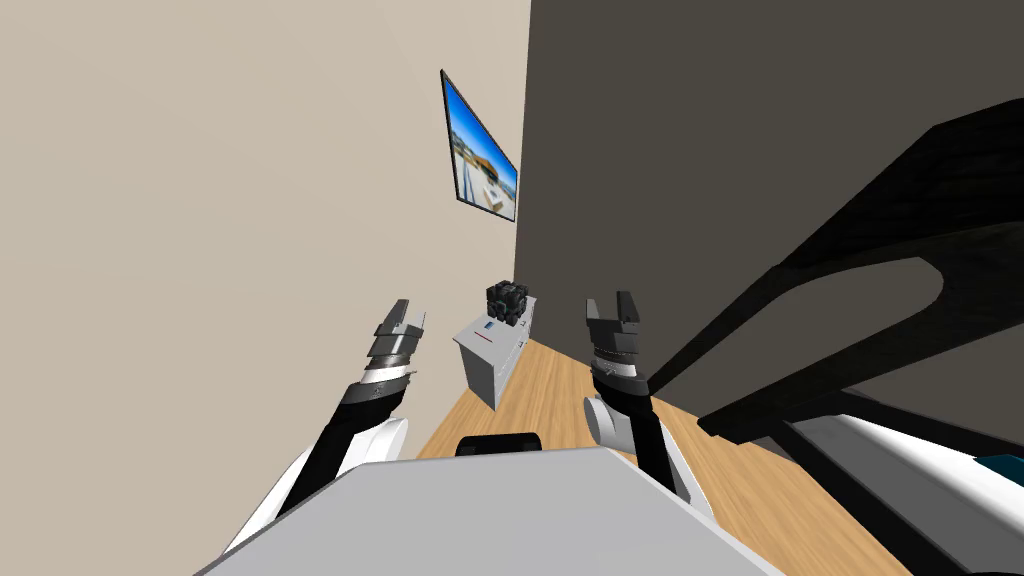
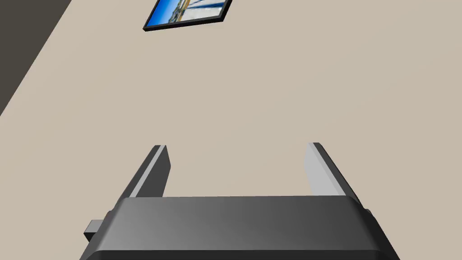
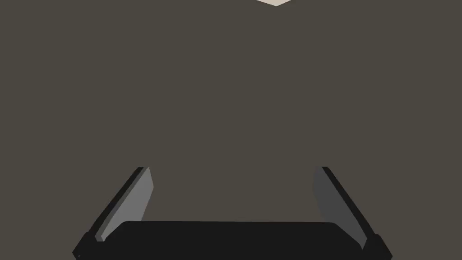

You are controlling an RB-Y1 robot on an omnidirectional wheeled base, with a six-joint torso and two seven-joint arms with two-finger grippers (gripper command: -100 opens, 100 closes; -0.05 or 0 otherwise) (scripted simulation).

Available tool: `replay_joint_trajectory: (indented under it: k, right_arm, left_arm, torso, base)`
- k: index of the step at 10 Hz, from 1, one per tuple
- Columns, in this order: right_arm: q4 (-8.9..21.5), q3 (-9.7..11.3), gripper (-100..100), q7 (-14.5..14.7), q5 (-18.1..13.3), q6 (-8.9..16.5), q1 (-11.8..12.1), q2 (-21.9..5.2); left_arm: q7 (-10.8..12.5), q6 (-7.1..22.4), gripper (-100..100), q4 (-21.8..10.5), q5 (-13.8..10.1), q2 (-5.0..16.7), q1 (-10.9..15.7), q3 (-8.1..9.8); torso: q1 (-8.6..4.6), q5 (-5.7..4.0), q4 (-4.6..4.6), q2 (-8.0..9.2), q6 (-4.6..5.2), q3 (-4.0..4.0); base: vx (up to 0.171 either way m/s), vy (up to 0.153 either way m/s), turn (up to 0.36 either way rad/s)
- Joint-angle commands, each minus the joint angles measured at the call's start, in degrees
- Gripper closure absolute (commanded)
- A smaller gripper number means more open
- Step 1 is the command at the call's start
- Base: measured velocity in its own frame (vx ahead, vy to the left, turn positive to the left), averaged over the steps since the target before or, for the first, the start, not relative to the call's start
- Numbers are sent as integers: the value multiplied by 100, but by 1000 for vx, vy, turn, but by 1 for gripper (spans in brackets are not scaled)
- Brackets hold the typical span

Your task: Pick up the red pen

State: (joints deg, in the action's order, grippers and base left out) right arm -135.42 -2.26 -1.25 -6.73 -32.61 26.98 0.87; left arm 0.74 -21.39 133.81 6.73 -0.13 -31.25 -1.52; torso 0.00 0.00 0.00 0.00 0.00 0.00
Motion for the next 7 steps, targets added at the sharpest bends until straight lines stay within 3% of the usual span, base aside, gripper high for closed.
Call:
replay_joint_trajectory:
  k: [1, 6, 7]
  right_arm:
    - [0, 0, 0, 0, 0, 0, 0, 0]
    - [0, 1, 0, 0, 0, 0, 0, 1]
    - [0, 1, 0, 0, 0, 0, 0, 1]
  left_arm:
    - [-27, 9, -100, 17, -32, 203, 14, -44]
    - [-230, 104, -100, 134, -332, 1080, 114, -351]
    - [-230, 104, -100, 134, -332, 1155, 114, -351]
  torso:
    - [0, 0, 0, 0, 0, 0]
    - [-30, -7, 1, 5, 1, 3]
    - [-36, -8, 0, -2, 1, -1]
  base:
    - [-1, -18, -9]
    - [-4, -69, -19]
    - [14, -71, -5]
